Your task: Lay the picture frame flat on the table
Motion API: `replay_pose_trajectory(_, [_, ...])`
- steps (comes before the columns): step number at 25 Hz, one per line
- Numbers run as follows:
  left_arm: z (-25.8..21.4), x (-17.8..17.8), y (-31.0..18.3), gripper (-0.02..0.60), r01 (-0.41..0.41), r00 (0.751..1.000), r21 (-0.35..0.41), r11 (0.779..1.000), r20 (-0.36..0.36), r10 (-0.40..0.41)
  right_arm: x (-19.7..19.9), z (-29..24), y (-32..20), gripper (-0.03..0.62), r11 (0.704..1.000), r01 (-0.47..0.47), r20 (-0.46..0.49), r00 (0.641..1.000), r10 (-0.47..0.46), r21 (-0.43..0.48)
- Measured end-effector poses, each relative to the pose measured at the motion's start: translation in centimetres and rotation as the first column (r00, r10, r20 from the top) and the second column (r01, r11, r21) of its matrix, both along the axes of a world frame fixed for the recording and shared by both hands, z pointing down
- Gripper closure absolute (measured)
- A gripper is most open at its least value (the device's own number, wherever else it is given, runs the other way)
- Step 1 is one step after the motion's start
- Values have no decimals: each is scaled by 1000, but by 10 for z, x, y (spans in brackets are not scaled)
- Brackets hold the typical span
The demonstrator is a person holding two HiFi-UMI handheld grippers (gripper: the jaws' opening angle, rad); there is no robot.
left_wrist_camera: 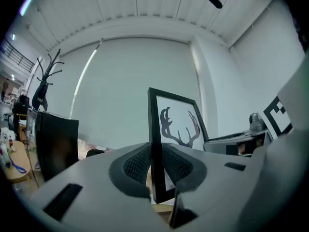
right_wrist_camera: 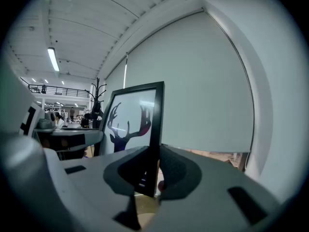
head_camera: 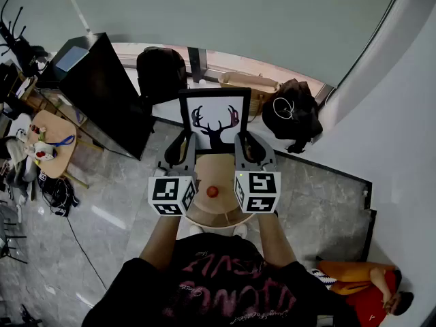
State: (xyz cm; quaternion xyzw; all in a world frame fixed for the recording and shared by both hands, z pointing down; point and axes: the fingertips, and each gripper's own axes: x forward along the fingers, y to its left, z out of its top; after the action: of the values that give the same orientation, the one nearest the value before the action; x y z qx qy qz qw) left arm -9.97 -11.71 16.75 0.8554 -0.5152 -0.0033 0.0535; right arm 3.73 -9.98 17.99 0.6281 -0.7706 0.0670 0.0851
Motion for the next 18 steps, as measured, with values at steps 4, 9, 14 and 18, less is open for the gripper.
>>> replay_pose_trajectory(4, [-3,0,1,509,7,1000,3,1000,5,-7,0,-2,-1,513,1000,9,-3,1000,-9,-5])
replay_pose_trajectory(9, [1,-2,9,509,15,1000,-2,1000,8,-15,-1,1,4,513,1000,16,-2,1000,-16,-9])
replay_pose_trajectory(14, [-6,-2,11,509,15,1000,18,1000,18,-15,-2,-4,9,513,1000,21,4,1000,-21,23])
replay_pose_trajectory(18, [-9,0,15,509,13,1000,32,999,18,-13,0,-5,13,513,999,22,12,1000,-23,34])
